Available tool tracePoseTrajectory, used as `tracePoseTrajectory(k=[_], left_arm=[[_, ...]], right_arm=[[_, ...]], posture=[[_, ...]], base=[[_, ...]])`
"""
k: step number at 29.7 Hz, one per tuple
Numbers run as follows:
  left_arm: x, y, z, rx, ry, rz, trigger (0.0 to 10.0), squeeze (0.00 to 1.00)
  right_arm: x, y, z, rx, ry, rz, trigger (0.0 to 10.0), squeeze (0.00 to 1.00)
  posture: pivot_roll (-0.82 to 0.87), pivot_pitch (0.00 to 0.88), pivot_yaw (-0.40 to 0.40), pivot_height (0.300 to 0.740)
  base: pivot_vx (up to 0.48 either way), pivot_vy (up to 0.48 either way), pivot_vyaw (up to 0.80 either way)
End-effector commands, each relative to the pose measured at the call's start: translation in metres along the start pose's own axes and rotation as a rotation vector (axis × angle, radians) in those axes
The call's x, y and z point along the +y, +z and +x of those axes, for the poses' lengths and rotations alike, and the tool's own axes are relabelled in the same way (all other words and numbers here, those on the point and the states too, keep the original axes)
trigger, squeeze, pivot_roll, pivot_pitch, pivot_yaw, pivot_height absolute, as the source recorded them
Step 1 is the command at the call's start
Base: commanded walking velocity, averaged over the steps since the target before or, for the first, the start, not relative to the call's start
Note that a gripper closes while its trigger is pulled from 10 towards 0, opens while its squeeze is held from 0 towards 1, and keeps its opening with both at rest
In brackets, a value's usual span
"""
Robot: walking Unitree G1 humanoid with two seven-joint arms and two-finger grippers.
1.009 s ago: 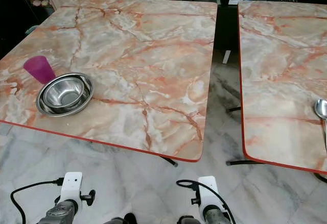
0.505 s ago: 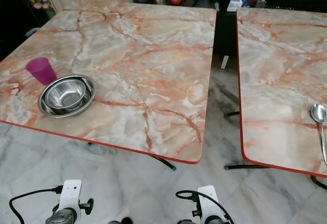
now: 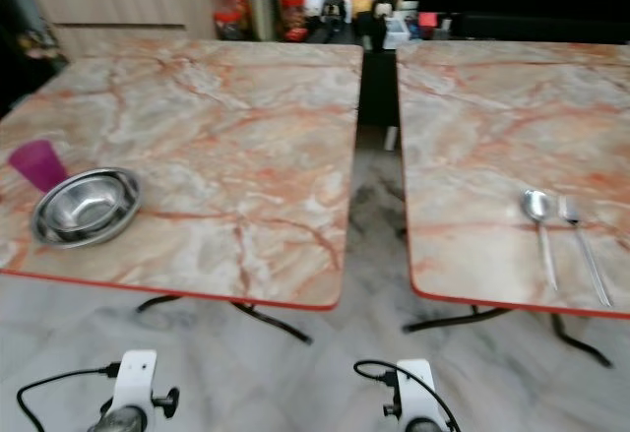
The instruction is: Setting the table
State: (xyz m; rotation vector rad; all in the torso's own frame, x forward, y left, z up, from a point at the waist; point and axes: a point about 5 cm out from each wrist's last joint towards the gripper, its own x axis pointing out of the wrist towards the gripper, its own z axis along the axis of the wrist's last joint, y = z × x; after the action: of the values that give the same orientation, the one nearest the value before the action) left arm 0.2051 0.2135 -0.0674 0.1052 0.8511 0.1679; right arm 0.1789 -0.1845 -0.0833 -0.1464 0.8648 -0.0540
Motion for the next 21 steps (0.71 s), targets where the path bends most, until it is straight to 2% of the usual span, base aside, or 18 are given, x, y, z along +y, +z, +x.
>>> tracePoseTrajectory(k=[1,6,13,21], left_arm=[[-0.0018,-0.0014,0.0,0.012,-0.004,-0.007,10.0,0.0],[-0.0019,0.0017,0.0007,0.006,-0.003,-0.02,10.0,0.0],[-0.0019,0.0064,0.0015,-0.006,-0.002,-0.031,10.0,0.0],[-0.0029,0.0085,0.0019,-0.012,-0.002,-0.034,10.0,0.0]], right_arm=[[-0.0056,-0.0018,-0.0002,0.009,-0.018,0.008,10.0,0.0],[-0.0075,-0.0043,-0.0007,0.02,-0.029,0.027,10.0,0.0],[-0.007,-0.0014,0.0,0.011,-0.027,0.03,10.0,0.0],[-0.007,0.0019,0.0005,-0.008,-0.024,0.032,10.0,0.0]], posture=[[-0.12,0.115,0.037,0.74],[-0.13,0.138,0.038,0.74],[-0.13,0.154,0.037,0.74],[-0.13,0.168,0.037,0.74]], base=[[0.0,-0.262,0.0],[0.0,-0.052,0.0],[0.0,0.0,-0.65],[0.0,0.0,0.0]])
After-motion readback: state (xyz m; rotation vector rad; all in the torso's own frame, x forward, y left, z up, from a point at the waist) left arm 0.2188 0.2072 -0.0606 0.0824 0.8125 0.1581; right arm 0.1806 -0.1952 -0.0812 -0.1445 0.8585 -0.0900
